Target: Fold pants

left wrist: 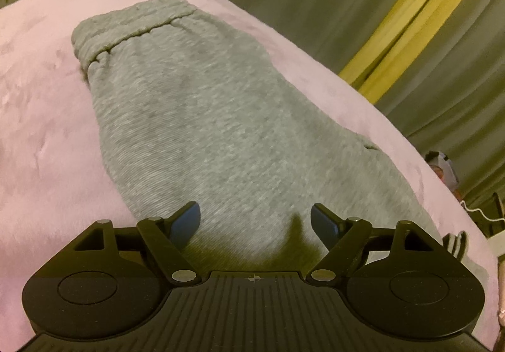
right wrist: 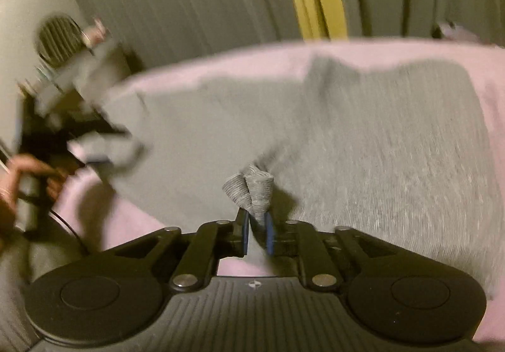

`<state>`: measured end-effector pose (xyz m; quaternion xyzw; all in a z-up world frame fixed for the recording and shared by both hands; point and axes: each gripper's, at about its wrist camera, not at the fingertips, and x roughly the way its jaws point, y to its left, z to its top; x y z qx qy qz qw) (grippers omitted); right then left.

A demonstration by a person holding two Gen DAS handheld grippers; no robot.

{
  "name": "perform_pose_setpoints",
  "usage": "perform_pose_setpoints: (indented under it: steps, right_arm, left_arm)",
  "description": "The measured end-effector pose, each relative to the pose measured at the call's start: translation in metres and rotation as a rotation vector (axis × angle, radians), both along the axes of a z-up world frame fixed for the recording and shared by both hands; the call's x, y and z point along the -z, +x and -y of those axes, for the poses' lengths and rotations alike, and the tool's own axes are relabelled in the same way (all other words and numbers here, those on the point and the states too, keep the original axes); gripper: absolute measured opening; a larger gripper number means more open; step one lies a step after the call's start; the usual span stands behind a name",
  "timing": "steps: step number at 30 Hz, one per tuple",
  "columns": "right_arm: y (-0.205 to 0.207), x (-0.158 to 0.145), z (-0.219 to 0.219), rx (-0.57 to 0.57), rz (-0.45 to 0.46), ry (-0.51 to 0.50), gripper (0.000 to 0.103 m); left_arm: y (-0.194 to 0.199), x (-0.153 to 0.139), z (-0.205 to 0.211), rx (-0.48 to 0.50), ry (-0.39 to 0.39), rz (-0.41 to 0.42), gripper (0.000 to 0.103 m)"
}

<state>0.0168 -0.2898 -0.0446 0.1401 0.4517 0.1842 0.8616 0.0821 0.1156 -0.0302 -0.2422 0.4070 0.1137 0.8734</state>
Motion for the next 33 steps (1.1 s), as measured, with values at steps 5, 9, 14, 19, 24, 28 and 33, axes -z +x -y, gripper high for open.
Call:
perform_pose_setpoints:
  steps: [5,9,14,19,24,28,33]
  right_arm:
    - [-0.012,-0.027,0.038,0.092,0.148,0.249,0.088]
    - [-0.014,-0.025,0.082,0.273,0.153,0.374,0.099]
    - [0.006,0.027,0.113,0.537,-0.116,0.268,0.098]
    - [0.0,0.005,0.107,0.668,0.008,-0.032,0.099]
    - [-0.005,0.017,0.115,0.704,-0.064,0.073,0.099]
    - [0.003,0.018,0.112,0.682,-0.065,0.039,0.099]
    - [0.007,0.019,0.113,0.687,-0.052,0.032,0.099]
  left_arm:
    - [-0.004,-0.007,0.005,0.029,0.016,0.035,0.084]
    - [-0.001,-0.017,0.03,0.191,0.029,0.046,0.084]
    - [0.003,-0.032,0.108,0.508,0.08,0.049,0.084]
    - [0.029,-0.018,0.172,0.633,-0.018,-0.026,0.081]
    - [0.056,0.014,0.222,0.712,-0.023,-0.145,0.066]
    - [0.066,0.036,0.236,0.728,0.027,-0.2,0.064]
    - [0.07,0.042,0.238,0.721,-0.026,-0.203,0.036]
